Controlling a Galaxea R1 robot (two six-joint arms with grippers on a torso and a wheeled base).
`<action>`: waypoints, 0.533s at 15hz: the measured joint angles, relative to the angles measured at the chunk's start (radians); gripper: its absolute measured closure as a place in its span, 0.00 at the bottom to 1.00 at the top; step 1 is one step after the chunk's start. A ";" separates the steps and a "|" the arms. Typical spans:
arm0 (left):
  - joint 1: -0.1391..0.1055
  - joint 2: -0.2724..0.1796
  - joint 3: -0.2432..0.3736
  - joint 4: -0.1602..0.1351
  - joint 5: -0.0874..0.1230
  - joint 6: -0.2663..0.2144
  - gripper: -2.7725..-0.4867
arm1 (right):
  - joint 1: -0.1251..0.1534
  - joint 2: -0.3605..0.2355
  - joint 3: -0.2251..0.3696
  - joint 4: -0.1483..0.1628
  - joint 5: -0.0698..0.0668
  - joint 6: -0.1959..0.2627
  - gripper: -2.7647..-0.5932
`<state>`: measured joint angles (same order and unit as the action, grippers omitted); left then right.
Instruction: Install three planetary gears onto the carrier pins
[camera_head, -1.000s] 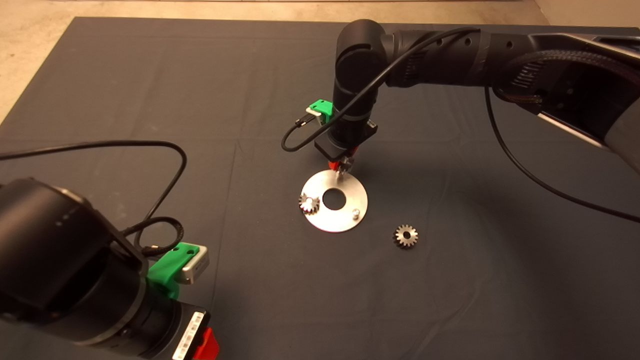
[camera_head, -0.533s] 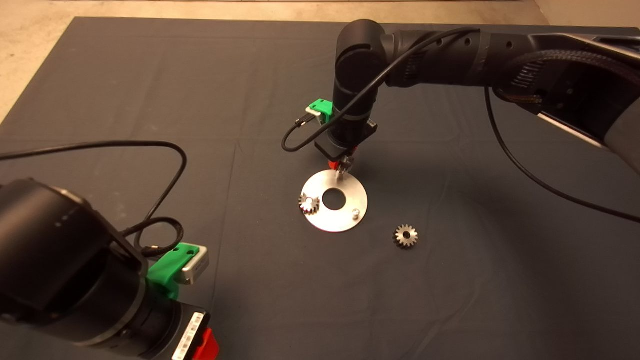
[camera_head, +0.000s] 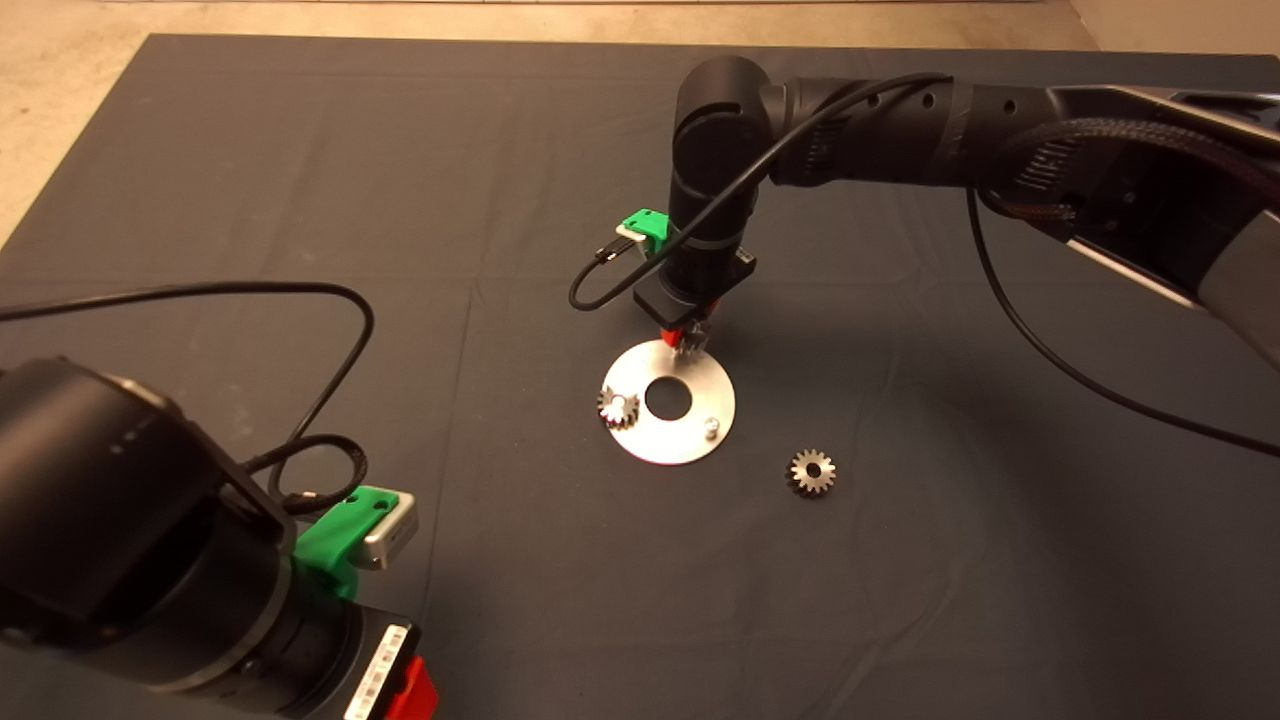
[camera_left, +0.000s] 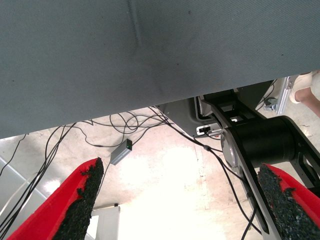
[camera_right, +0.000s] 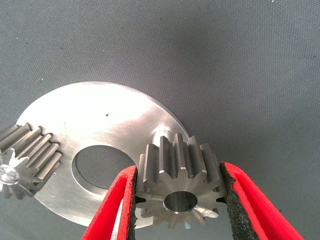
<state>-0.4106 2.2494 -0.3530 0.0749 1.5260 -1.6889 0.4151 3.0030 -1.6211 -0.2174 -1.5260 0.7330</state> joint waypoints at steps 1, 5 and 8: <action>0.000 0.000 0.000 0.000 0.000 0.000 0.25 | 0.000 0.000 0.000 0.000 0.000 0.000 0.81; 0.000 0.000 0.000 0.000 0.000 0.000 0.25 | 0.000 0.000 -0.001 0.000 0.000 -0.002 0.81; 0.000 0.000 0.000 0.000 0.000 0.000 0.25 | 0.000 0.000 -0.001 0.000 0.000 -0.002 0.81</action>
<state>-0.4106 2.2494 -0.3530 0.0749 1.5260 -1.6889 0.4151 3.0030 -1.6226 -0.2174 -1.5260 0.7312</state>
